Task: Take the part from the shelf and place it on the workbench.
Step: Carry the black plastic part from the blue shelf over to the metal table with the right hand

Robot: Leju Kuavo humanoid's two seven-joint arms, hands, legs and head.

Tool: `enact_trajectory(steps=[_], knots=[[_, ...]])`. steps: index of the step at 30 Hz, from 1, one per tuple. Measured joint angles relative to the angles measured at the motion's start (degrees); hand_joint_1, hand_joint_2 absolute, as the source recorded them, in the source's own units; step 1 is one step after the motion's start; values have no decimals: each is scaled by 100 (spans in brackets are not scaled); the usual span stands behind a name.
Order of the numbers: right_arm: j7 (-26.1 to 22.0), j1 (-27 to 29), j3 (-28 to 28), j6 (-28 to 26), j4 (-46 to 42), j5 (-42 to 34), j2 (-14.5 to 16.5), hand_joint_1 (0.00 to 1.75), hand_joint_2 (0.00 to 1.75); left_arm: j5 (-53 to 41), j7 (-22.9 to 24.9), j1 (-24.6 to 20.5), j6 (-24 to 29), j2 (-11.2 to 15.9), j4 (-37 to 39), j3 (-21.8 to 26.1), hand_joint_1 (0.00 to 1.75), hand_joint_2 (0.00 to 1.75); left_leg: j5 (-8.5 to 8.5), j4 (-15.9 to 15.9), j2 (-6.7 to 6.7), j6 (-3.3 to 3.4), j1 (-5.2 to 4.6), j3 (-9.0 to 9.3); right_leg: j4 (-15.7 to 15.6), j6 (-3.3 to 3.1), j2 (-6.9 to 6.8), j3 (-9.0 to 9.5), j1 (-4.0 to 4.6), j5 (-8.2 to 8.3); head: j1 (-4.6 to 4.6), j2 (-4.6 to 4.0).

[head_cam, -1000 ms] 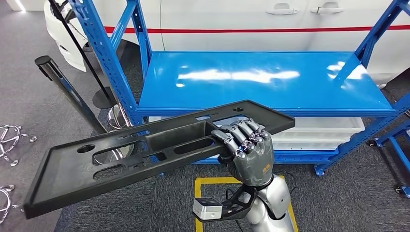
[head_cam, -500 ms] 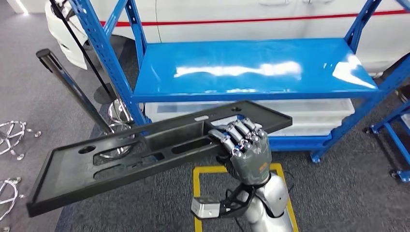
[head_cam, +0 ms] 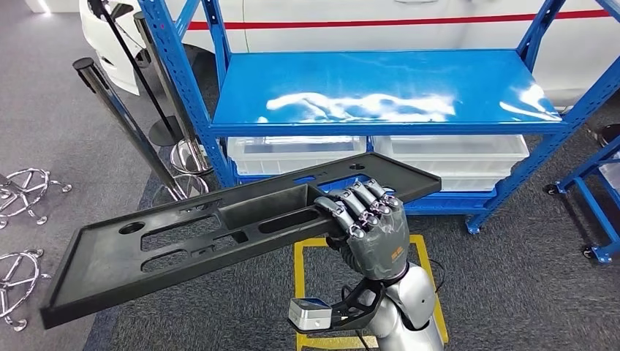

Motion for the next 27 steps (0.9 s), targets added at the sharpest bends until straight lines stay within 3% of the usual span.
enact_trajectory(steps=[2, 3, 4, 5, 7, 9, 11, 13, 15, 17, 18, 19, 21, 22, 24, 25, 27], knots=[[1, 0, 0, 0, 0, 1, -2, 175, 175, -4, 10, -2, -1, -5, 0, 2, 0, 175, 116, 17, 17, 37, 11, -154, 643, 46, 18, -180, -22, -551, 1, 0], [1, 1, 0, 0, 0, 2, -3, 175, 175, -8, 11, -4, -1, -5, 0, 3, 0, 175, 163, 48, 19, 31, 14, -249, 989, 75, 20, -249, -41, -706, 0, 0], [1, 1, 0, 0, 0, 9, -4, 175, 175, -11, 11, -4, -3, -5, 0, 3, 0, 175, 203, 88, 21, 11, 21, -347, 1225, 106, 21, -259, -65, -721, 0, 0], [1, 0, 0, 0, 0, 21, -5, 175, 175, -16, 11, -3, -4, -5, 0, 4, 0, 175, 237, 141, 23, -15, 35, -445, 1278, 140, 20, -180, -93, -610, 0, 0], [1, 0, 0, 0, 0, 51, -5, 175, 175, -26, 11, -4, -11, -3, -1, 5, 0, 175, 274, 273, 25, -76, 71, -628, 832, 223, 11, 216, -165, -339, 1, 0], [0, -1, 0, 0, -1, 74, -3, 175, 175, -32, 11, -10, -15, 2, -1, 6, 0, 175, 290, 433, 20, -149, 79, -791, 226, 244, 30, 608, -175, -355, -2, 0], [-1, -2, 0, 0, -2, 88, 1, 175, 175, -38, 14, -12, -18, 4, 0, 7, 0, 175, 333, 539, 13, -222, 77, -901, 11, 176, 65, 703, -133, -458, -5, 0], [-1, -4, 0, 1, -2, 92, 2, 175, 175, -45, 18, -5, -24, 3, 0, 8, 0, 175, 325, 595, 6, -274, 104, -966, 15, 75, 62, 631, -122, -425, -5, 0], [-1, -5, 0, 2, -2, 94, 3, 175, 175, -50, 22, -1, -30, -4, 0, 8, 0, 175, -2, 894, 1, -310, 126, -1082, 9, -43, 41, 542, -109, -339, -6, 0], [-1, -6, 0, 2, -2, 97, 3, 175, 175, -57, 25, -4, -36, -15, 0, 8, 0, 175, -537, 1567, -1, -319, 126, -1255, 11, -124, 24, 432, -61, -243, -7, 0], [-1, -5, 0, 2, -2, 98, 3, 175, 175, -60, 26, -4, -39, -19, 0, 7, 0, 175, -711, 1895, -2, -305, 120, -1310, 12, -149, 18, 372, -28, -194, -6, 0], [-1, -5, 0, 2, -2, 99, 3, 175, 175, -63, 27, -5, -40, -20, 0, 7, 0, 175, -760, 2094, -3, -273, 104, -1302, 14, -167, 15, 311, 4, -146, -5, 0], [-1, -6, 0, 2, -2, 105, 3, 175, 175, -67, 30, -8, -40, -20, 0, 8, 0, 175, -535, 1940, -8, -165, 34, -1013, 17, -193, 19, 198, 52, -51, -5, 0], [-1, -6, 0, 2, -3, 111, 3, 175, 175, -75, 32, -15, -40, -17, -1, 8, 0, 175, -381, 1598, -17, -90, -28, -733, 16, -200, 22, 151, 61, -3, -6, 0], [-1, -7, 0, 1, -8, 132, 3, 175, 175, -94, 37, -39, -39, 2, -2, 8, 0, 175, -297, 764, -31, 51, -139, -173, 10, -185, 20, 89, 59, 93, -5, 0], [-1, -7, 0, 0, -11, 142, 3, 175, 175, -102, 40, -51, -39, 11, -2, 8, 0, 175, -317, 473, -41, 91, -176, -7, -5, -167, 14, 71, 45, 148, -5, 0], [0, -8, 0, 0, -17, 158, 3, 175, 175, -107, 45, -65, -38, 19, -2, 9, 0, 175, -272, 218, -47, 124, -198, 65, -77, -115, 5, 52, 15, 276, -4, 0]])
